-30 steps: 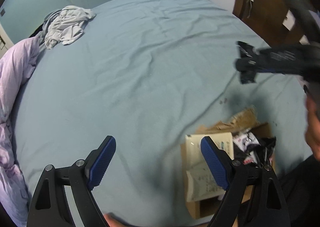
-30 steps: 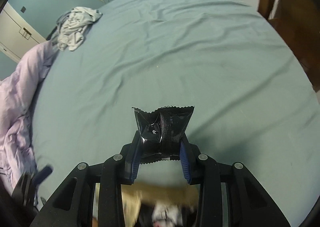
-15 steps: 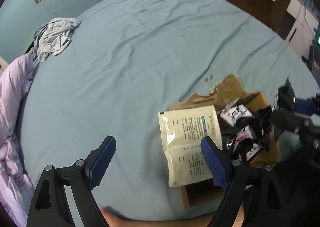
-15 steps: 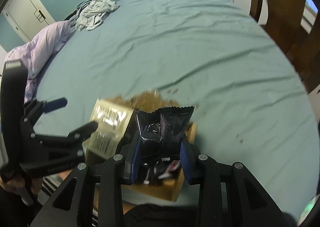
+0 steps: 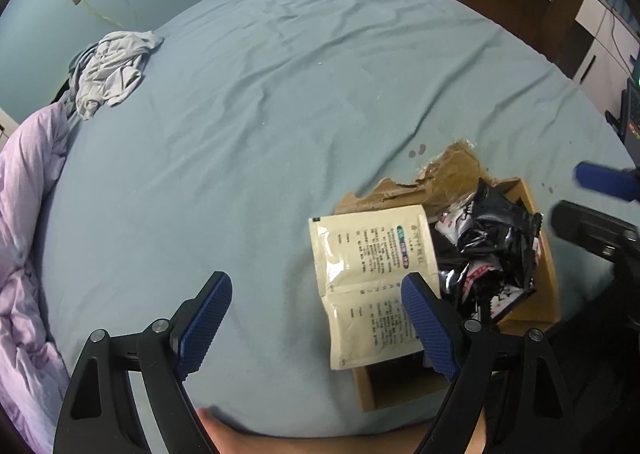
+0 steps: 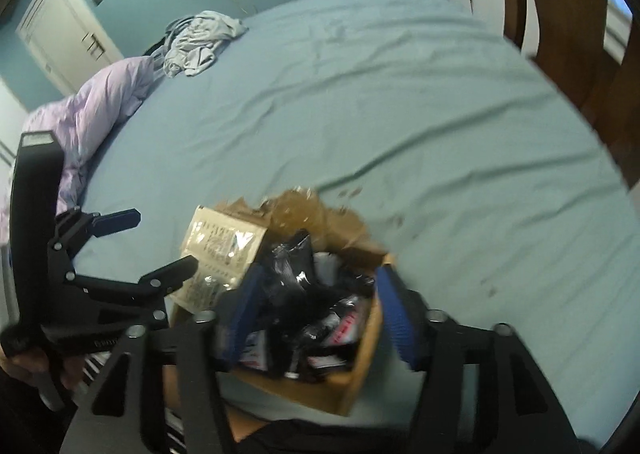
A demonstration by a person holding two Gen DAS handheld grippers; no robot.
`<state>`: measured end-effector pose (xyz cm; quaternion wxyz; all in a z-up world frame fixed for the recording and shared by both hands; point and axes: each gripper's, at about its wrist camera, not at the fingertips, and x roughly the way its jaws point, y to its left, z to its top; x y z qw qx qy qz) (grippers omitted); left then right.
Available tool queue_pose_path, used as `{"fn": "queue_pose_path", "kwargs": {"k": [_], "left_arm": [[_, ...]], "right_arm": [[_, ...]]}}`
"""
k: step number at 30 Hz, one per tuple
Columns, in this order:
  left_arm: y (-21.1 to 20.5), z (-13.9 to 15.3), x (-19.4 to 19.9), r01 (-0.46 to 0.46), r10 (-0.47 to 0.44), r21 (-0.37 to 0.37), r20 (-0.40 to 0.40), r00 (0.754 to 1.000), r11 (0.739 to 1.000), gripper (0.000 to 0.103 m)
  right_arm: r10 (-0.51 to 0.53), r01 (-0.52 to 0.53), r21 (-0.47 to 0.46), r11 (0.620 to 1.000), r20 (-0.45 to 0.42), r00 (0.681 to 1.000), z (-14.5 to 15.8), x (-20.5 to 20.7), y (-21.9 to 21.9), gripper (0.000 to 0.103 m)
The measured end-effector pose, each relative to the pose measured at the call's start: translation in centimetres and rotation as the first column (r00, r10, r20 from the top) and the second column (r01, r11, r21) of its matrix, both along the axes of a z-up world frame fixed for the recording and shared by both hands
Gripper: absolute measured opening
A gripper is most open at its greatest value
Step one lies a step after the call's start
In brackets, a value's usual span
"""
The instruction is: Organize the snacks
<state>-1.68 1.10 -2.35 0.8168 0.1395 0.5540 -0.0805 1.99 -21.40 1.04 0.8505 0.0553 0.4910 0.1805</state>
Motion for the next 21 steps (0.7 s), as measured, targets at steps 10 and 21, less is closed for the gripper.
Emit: {"fn": "queue_pose_path", "kwargs": {"k": [10,21], "left_arm": [[-0.3,1.1,0.6,-0.033,0.032,0.020,0.064,0.997,0.999,0.088],[-0.5,1.2,0.6,-0.019,0.016,0.033,0.064,0.998,0.999,0.088]], "right_arm": [[-0.074,0.074,-0.033,0.997,0.017,0.997,-1.5,-1.0,0.5,0.074],[-0.064,0.065,-0.055,0.996,0.022,0.998,-2.4,-0.6,1.2,0.074]]}}
